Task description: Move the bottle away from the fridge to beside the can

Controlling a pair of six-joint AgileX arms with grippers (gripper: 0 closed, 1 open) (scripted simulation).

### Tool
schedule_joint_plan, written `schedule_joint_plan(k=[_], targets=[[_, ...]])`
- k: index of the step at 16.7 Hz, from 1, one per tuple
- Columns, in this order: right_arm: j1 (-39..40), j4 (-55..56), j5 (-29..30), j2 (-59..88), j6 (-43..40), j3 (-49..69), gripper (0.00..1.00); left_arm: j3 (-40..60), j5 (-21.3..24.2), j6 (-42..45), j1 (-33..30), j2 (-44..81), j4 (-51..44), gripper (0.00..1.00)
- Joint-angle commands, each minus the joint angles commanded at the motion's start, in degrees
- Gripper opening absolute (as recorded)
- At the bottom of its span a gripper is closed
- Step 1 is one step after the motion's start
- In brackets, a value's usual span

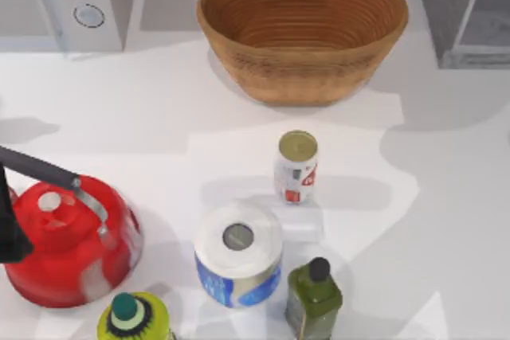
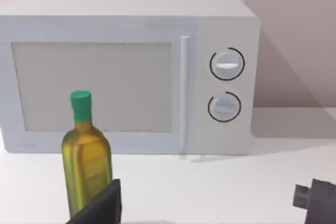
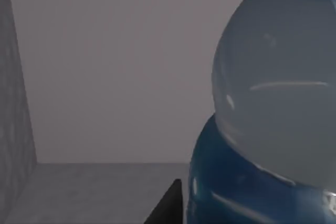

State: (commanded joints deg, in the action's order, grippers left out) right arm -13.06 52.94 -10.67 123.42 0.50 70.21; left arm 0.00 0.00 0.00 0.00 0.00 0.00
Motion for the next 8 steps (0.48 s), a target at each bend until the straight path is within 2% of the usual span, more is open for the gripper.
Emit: schedule_joint_plan(k=[5, 8], targets=[[-0.04, 0.05, -0.03, -0.02, 0.1, -0.3, 0.0, 0.0, 0.0, 0.0, 0.0, 0.0, 0.0, 1.0], [-1.0, 1.68, -0.53, -2.75, 0.17, -4.32, 0.0, 0.0, 0.0, 0.0, 0.0, 0.0, 0.0, 1.0]])
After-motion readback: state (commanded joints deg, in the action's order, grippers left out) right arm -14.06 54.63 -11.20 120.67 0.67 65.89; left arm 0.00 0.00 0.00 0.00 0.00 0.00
